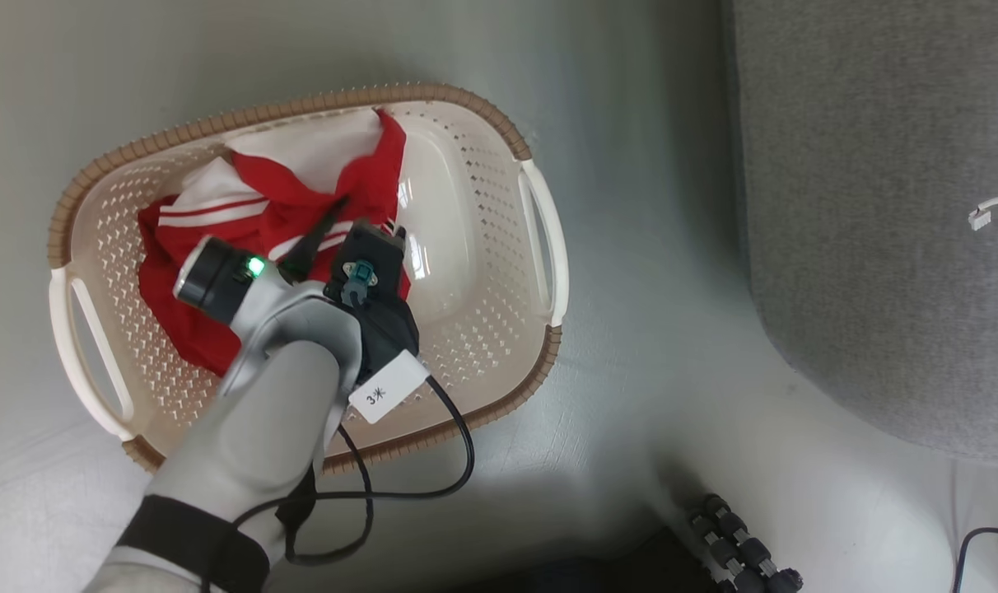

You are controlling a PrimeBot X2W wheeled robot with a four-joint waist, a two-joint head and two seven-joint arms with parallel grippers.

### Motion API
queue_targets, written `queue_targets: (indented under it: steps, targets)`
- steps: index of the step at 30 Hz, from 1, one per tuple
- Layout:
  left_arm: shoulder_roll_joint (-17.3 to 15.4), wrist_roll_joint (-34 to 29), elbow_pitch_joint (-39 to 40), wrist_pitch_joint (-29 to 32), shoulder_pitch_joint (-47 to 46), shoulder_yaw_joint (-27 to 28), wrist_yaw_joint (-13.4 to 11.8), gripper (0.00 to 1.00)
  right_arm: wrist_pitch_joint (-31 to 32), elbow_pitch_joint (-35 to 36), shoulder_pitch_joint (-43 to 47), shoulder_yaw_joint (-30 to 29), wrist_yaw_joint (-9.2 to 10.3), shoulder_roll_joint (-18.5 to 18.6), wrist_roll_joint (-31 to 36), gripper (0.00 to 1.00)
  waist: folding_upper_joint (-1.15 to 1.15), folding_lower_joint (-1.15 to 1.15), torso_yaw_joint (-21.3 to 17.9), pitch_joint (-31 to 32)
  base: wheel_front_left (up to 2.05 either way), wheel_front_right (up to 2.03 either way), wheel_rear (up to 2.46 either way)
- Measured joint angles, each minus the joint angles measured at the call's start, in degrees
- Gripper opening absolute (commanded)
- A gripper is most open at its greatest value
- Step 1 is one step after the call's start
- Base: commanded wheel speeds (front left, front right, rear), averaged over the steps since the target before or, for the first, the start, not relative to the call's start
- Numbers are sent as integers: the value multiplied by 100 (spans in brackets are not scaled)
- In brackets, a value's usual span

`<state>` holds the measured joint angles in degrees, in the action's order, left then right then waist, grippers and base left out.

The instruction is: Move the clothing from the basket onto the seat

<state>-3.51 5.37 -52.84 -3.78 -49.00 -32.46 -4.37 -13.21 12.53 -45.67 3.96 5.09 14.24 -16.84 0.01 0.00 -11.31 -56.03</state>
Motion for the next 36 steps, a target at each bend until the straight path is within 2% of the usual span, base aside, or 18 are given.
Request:
queue_targets:
  steps: [12,13,14,15,16,26,36]
  targets:
    - [-4,-246,-460,-176,-436,51,-224,100,-49,1,-83,3,0,32,127,100,-1,0,88,-196,0,0,0]
    - [-1,-245,-488,-188,-466,87,-224,85,-49,1,-83,4,0,32,127,100,-1,0,92,-203,0,0,0]
    - [0,-244,-521,-189,-500,110,-225,45,-51,1,-86,5,0,32,127,100,-1,0,96,-211,0,0,0]
    - [1,-243,-550,-197,-532,135,-225,19,-51,1,-89,7,0,33,129,100,-1,0,101,-218,0,0,0]
    - [2,-242,-572,-210,-561,155,-225,0,-51,-1,-93,7,-2,35,131,100,-1,0,105,-224,0,0,0]
    - [70,-156,-633,-700,-590,167,-227,0,-101,-258,-86,19,-12,91,225,100,-1,0,208,-114,0,0,0]
    - [102,116,-493,-1022,-177,168,-216,0,-109,-813,181,129,-88,65,275,100,-1,-1,355,318,0,0,0]
